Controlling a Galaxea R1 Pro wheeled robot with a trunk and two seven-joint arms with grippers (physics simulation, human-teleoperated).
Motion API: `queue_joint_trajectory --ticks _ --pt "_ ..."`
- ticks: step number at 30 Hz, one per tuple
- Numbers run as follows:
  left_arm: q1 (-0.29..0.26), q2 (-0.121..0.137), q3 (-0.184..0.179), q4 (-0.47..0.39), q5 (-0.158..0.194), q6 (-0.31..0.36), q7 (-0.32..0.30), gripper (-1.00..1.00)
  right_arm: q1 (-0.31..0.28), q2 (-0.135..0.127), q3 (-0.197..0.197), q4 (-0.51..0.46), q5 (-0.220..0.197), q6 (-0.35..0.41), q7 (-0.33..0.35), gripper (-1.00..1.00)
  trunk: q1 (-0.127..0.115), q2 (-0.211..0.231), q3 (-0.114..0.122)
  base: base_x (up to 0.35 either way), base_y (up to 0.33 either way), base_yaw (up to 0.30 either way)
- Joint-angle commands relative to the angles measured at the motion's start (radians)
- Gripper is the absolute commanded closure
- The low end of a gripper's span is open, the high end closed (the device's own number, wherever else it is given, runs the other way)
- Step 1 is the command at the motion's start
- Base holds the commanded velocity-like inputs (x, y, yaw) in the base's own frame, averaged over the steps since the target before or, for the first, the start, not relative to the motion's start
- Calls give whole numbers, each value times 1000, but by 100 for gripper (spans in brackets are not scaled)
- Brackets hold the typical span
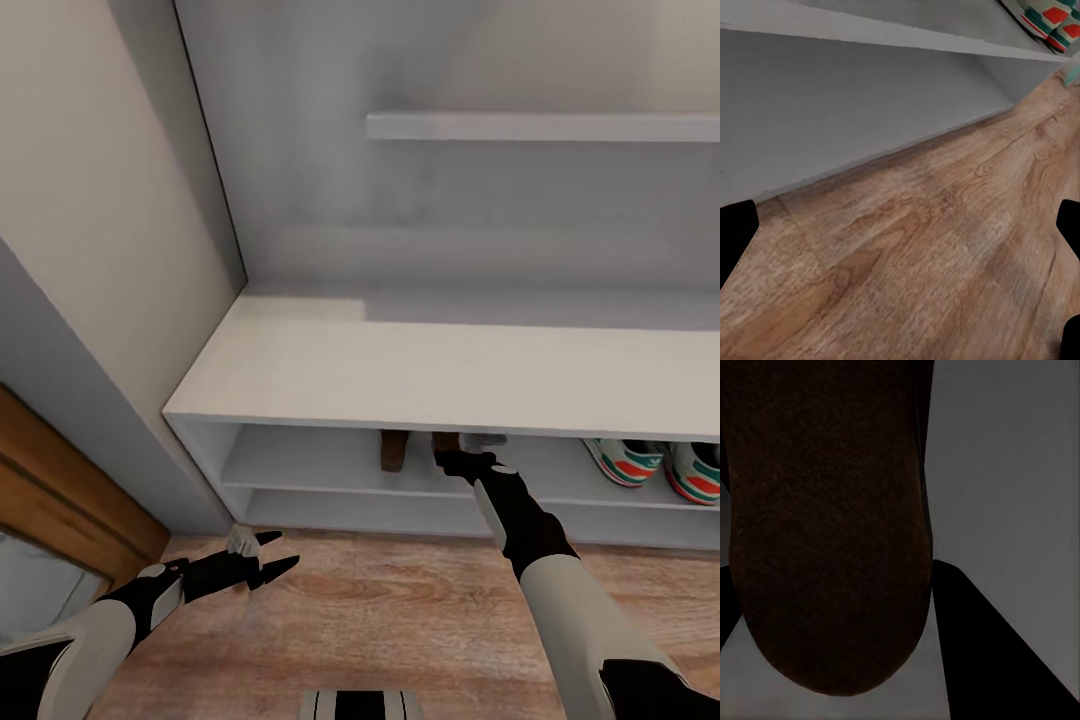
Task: Pick up the two gym shoes and the two sandals from the corridor floor and place them onto the hallstand (shoe rack) in the corridor, making sure they are on the rack and not on the floor. Arrange them so the two gym shoes are next to each other and the two sandals are next to each other.
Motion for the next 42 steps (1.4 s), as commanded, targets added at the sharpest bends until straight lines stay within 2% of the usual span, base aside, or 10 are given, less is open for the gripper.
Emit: queue_joint_trajectory --ticks 1,42 --pt "0 0 7 0 -7 -4 -2 -100 0 1 -3 -2 -2 6 -1 100 0 0 -1 60 0 0" --pt "0 0 7 0 -7 -4 -2 -100 0 1 -3 -2 -2 6 -1 100 0 0 -1 18 7 0"
